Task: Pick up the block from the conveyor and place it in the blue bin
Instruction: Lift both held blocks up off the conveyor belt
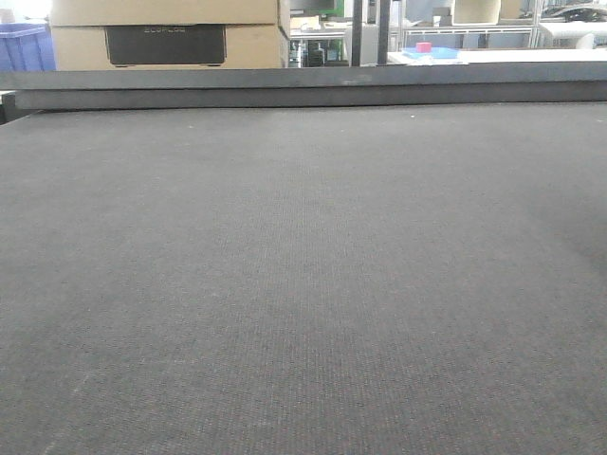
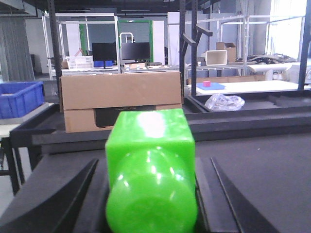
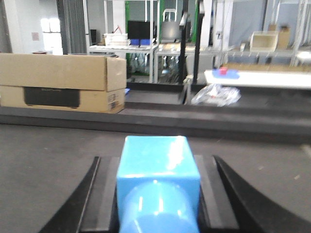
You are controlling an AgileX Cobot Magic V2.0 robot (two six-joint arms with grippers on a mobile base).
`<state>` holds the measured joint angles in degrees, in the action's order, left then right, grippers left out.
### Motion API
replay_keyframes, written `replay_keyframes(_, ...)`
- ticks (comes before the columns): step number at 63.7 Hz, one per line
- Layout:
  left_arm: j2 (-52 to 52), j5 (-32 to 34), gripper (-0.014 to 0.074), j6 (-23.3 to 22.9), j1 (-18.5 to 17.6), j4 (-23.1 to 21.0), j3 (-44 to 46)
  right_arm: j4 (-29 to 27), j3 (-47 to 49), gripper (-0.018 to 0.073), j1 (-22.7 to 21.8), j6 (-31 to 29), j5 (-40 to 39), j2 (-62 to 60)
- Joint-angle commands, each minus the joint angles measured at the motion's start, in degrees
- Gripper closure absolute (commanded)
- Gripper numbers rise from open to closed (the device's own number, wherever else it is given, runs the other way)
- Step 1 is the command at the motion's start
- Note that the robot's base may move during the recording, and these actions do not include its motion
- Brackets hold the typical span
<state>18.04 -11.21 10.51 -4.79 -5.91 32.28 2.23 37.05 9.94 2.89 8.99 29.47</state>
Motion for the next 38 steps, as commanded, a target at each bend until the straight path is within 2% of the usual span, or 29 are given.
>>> replay_keyframes(1, -0.88, -0.57, 0.0707, 0.04, 0.24, 2.00, -0.19, 3.08, 0.31, 0.0721, -0.20, -0.41, 0.47, -1.12)
replay_keyframes(9, -0.88, 0.11, 0.0707, 0.04, 0.61, -1.40, -0.19, 0.43, 0.31, 0.0721, -0.20, -0.41, 0.05, -2.08)
replay_keyframes(38, -0.88, 0.11, 0.0707, 0.04, 0.61, -1.40, -0.19, 0.03, 0.31, 0.0721, -0.20, -0.41, 4.46, -2.18)
